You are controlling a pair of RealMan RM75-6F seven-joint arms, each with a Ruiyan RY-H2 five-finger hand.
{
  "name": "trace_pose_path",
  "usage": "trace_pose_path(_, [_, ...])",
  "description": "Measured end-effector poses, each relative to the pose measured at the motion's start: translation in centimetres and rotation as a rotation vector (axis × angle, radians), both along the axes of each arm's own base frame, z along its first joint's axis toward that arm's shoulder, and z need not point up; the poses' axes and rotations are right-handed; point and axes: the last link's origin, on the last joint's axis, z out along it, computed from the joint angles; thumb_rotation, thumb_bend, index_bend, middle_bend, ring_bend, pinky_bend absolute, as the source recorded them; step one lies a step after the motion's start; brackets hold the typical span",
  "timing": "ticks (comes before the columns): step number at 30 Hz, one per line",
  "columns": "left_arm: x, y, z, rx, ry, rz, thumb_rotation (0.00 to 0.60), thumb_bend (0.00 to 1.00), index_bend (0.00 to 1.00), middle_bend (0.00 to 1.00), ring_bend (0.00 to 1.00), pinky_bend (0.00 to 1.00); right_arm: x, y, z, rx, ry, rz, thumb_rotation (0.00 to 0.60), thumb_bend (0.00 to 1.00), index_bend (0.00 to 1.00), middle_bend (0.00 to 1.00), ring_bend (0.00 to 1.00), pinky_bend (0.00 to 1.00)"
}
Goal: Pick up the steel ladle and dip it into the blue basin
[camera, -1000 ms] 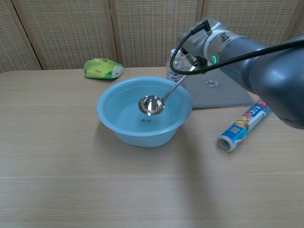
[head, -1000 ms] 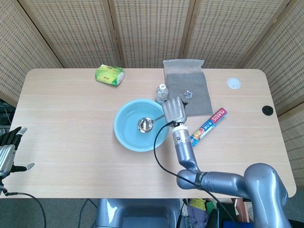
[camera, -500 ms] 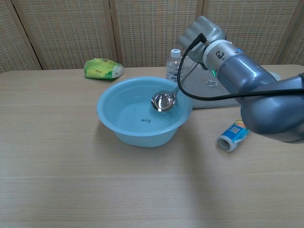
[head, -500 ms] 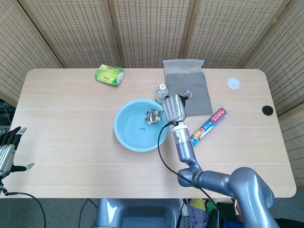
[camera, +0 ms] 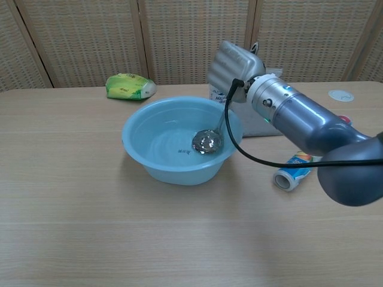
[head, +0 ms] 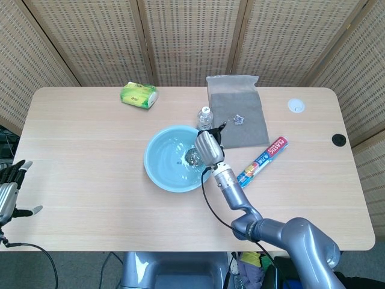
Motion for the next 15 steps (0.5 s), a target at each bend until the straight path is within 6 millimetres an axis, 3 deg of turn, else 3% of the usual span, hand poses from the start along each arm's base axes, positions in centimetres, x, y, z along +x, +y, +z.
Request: trace_pose_path(15, [-0.1, 0.0, 0.0, -0.004, -0.002, 0.001, 0.6, 0.0, 0.0, 0.0, 0.0, 0.0, -0.3, 2.1, -1.7, 0.119, 0.062, 0.03, 0.6, 0.73, 0.81, 0.93, 0.95, 1.0])
